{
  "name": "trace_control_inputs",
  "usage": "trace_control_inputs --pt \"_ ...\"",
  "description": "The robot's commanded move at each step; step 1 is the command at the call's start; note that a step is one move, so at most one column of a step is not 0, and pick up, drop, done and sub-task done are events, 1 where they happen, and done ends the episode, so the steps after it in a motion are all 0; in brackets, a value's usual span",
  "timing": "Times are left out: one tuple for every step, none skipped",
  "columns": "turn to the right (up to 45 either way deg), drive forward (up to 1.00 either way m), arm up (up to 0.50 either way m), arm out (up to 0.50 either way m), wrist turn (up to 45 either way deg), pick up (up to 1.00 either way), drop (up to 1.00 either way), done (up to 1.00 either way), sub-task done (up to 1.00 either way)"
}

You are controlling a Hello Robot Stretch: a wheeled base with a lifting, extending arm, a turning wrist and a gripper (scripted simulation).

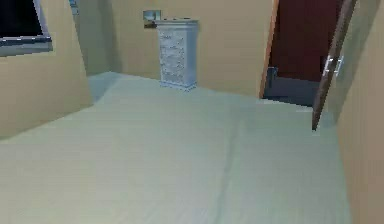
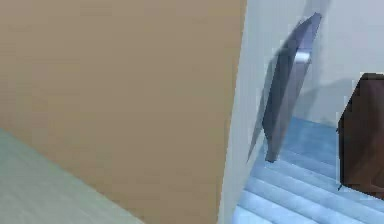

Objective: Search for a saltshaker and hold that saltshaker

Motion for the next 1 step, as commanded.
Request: trace_control_inputs --pt "27.0 0.0 0.0 0.0 0.0 0.0 0.0 0.0 0.0"
